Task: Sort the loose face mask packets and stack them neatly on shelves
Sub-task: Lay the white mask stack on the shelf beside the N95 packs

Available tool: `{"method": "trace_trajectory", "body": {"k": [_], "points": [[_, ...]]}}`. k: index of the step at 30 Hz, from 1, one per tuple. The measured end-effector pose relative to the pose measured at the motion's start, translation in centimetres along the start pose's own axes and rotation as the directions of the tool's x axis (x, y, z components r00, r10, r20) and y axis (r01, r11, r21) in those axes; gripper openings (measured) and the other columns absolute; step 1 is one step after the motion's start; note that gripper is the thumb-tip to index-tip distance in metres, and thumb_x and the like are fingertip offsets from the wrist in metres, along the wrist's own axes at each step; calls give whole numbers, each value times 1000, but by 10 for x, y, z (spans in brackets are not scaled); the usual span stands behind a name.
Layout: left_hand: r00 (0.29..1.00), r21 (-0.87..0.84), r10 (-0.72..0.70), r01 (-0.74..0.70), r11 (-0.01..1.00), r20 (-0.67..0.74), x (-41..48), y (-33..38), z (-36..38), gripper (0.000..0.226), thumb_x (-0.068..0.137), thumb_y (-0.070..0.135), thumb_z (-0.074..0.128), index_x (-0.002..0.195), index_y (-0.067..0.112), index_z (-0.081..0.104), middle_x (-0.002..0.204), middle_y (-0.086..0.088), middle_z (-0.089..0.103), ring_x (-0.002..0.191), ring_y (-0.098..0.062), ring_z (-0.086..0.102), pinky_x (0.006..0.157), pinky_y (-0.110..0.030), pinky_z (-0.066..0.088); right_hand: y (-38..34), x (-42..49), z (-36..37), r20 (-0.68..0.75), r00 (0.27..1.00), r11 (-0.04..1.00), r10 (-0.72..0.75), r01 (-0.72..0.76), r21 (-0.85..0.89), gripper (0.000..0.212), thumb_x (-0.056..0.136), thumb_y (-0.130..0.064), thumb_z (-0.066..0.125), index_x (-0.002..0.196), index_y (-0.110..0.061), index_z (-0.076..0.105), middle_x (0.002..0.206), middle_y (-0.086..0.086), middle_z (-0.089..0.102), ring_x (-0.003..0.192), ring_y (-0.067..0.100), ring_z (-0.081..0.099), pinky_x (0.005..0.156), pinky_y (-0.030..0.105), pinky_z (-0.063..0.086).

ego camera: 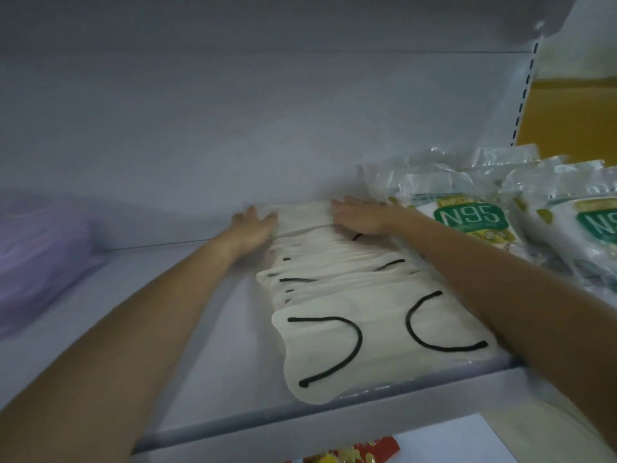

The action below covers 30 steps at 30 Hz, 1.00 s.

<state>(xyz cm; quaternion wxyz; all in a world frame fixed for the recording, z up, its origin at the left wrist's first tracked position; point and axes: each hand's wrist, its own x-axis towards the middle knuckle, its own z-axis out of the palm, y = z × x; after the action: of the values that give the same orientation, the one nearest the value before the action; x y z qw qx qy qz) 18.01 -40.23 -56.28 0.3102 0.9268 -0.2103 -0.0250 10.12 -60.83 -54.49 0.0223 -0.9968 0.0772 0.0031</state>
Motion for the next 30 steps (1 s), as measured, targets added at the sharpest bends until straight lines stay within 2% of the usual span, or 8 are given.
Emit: {"method": "trace_trajectory", "body": {"k": [5,8,10,12,16,21,27,30], "points": [[997,-306,70,-64,950,10,8,-6,16,63,98,45,40,149,13,22,156,-5,22,142,-22,24,114,-27,17,9,8,10,42,999,999,17,-18,34,27,97,-33,25,103,-25,50,129,11,43,130,32,36,110,48,23],[994,-457,19,-66,887,-106,12,-5,12,60,99,31,43,151,17,16,157,0,19,142,-17,23,116,-28,19,14,7,15,-20,998,998,64,-64,29,46,96,-43,22,139,-29,30,152,10,21,141,30,16,115,50,8],[995,-495,41,-83,865,-94,13,-1,14,55,98,22,45,149,16,24,150,1,30,130,-12,37,101,-16,31,15,9,21,-7,996,996,86,-86,35,56,97,-46,19,150,-29,8,158,7,3,145,29,3,116,48,2],[997,-460,71,-81,884,-38,10,5,18,50,96,20,50,143,14,35,136,-1,44,108,-9,44,79,-12,33,13,11,24,10,997,995,79,-79,63,56,98,-45,19,150,-29,6,159,5,-1,145,28,-2,117,48,2],[1000,-485,10,-16,874,-16,11,3,15,59,90,23,62,142,12,38,135,-6,51,109,-17,52,87,-18,36,10,9,27,-23,996,985,85,-80,155,55,99,-44,20,150,-31,4,158,7,-5,145,27,-5,117,45,-1],[1000,-598,13,-15,801,-8,9,4,17,15,86,11,66,93,20,55,76,5,59,62,-6,56,44,-6,43,5,5,26,-78,995,988,65,-53,146,54,99,-43,20,150,-33,4,158,4,-8,145,24,-8,117,47,-1],[997,-611,60,-72,788,-41,7,3,17,23,84,7,67,105,11,58,83,2,62,64,-3,56,46,-5,44,0,2,19,-3,998,997,70,-70,38,53,100,-42,16,150,-29,6,159,5,-2,145,27,-1,117,46,1],[991,-560,68,-120,819,-114,6,3,19,35,84,12,69,117,15,57,81,7,58,68,-2,58,46,-5,41,-1,1,16,-111,993,999,33,-34,-1,55,99,-44,16,150,-26,7,159,5,-3,145,24,-3,115,43,0]]}}
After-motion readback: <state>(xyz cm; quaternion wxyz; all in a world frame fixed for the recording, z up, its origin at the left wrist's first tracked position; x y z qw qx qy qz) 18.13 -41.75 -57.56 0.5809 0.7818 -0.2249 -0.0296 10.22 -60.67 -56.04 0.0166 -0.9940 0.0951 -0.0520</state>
